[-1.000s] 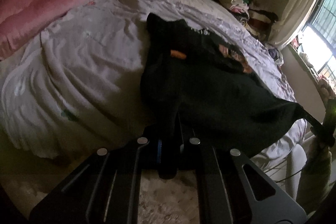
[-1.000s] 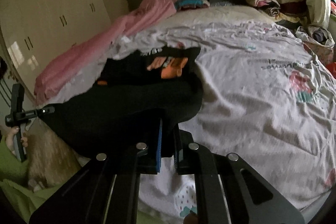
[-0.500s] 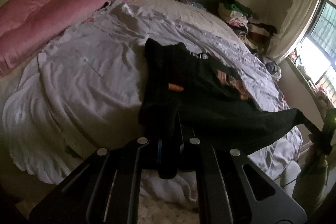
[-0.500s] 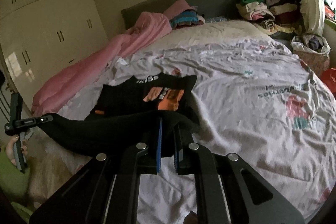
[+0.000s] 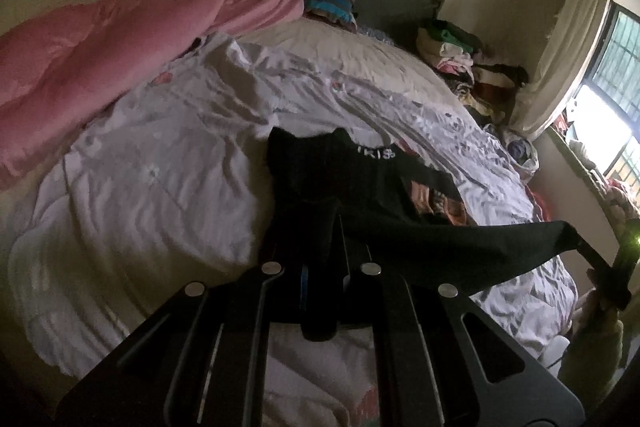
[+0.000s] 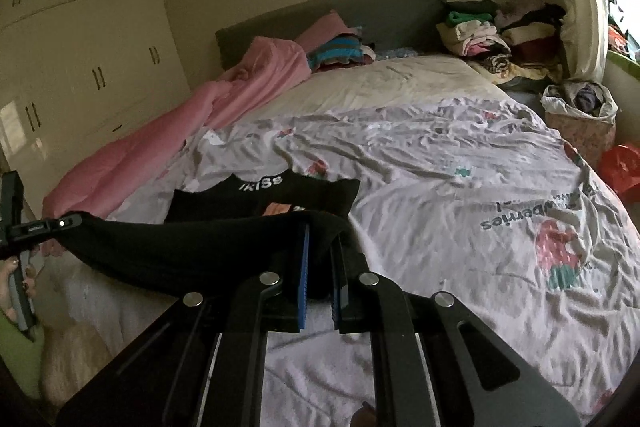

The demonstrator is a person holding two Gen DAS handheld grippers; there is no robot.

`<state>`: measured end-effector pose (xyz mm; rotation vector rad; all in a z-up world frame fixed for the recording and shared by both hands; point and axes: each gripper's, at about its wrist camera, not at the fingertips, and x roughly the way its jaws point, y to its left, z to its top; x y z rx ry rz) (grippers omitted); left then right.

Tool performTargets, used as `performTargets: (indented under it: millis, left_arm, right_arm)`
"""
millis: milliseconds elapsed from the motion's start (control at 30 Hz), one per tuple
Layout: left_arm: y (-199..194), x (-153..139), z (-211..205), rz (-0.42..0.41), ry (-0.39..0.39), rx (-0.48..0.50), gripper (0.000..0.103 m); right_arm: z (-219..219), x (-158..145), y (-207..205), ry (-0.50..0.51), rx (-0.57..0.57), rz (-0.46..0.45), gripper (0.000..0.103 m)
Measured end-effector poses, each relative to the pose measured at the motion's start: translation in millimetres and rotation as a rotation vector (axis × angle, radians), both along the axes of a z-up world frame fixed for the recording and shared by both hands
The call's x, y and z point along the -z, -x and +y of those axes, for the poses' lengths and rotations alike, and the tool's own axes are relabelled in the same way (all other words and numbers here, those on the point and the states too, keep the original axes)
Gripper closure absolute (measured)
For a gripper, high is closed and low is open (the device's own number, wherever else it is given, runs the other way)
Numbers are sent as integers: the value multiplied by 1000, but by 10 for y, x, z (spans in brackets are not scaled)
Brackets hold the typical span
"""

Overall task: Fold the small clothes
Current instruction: 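Fold the hem up over the shirt toward the collar with both tools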

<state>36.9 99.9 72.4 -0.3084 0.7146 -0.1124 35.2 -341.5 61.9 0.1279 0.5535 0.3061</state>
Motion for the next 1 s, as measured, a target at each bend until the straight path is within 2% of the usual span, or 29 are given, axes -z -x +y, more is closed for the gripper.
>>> performTargets:
  millis: [500, 1000]
  left_arm:
    - [-673, 47, 158, 5, 42, -21, 101]
    - [-1260, 356, 180, 64, 6, -51, 101]
  right_arm:
    - [153, -42, -727, 23, 45, -2, 95]
    - [204, 309, -1369, 37, 97, 81, 95]
